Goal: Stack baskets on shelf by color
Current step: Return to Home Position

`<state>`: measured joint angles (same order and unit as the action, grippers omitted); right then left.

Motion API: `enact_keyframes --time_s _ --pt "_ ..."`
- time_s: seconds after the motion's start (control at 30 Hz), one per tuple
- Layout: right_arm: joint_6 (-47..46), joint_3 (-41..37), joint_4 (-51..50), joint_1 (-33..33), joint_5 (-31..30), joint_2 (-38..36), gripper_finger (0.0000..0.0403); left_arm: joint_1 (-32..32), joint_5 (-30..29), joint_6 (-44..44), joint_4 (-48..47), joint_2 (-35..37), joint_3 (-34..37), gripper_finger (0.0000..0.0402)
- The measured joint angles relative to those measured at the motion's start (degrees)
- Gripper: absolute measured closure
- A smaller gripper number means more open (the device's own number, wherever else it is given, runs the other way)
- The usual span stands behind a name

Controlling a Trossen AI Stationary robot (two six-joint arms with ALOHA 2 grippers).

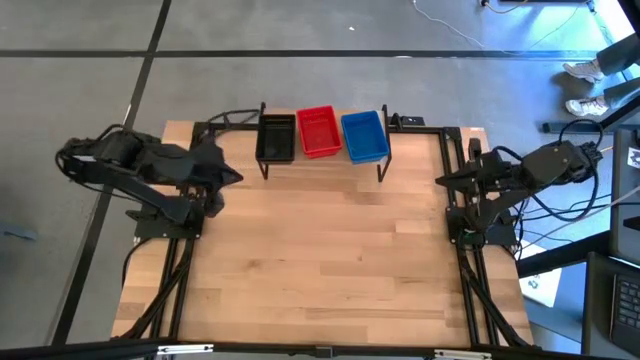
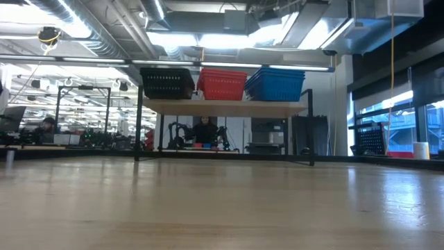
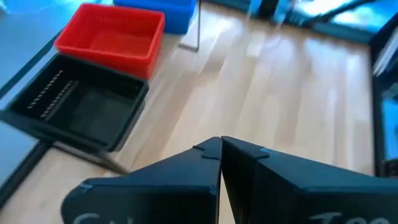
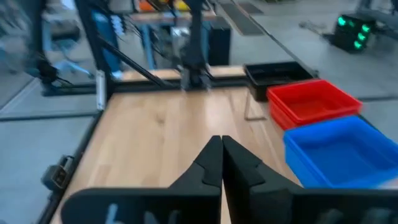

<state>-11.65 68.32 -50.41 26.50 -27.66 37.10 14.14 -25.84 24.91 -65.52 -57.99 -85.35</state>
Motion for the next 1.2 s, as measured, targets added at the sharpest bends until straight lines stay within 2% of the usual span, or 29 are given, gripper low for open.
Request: enact_keyframes --time_s 0.13,0.3,0.4,0.53,0.9,1.0,1.2 --pt "1.71 -7.32 6.83 0.00 2.06 -5.50 0.0403 1.30 1.15 -0.10 11.23 8.81 11.74 0.0401" --pt "-0.18 -14.55 11.88 -0.02 2.26 -12.70 0.0403 1.68 8.55 -5.83 30.32 19.86 25.58 0.0401" --pt "1.08 -18.27 16.21 0.00 5.80 -16.75 0.0403 1.65 13.28 -9.72 39.37 25.40 31.70 0.0401" --pt "2.94 -22.66 20.63 0.00 8.83 -22.12 0.0403 1.65 16.54 -12.53 45.25 31.56 38.41 0.0401" --pt "1.81 -33.74 24.09 -0.01 9.83 -37.19 0.0403 1.65 16.54 -13.10 56.21 45.20 53.62 0.0401" --pt "1.65 -34.31 22.71 0.00 11.16 -36.78 0.0403 1.65 16.54 -13.48 59.11 47.91 57.30 0.0401" --pt "3.23 -36.58 26.51 -0.02 13.53 -36.94 0.0403 1.63 18.13 -14.08 66.99 52.20 65.35 0.0401"
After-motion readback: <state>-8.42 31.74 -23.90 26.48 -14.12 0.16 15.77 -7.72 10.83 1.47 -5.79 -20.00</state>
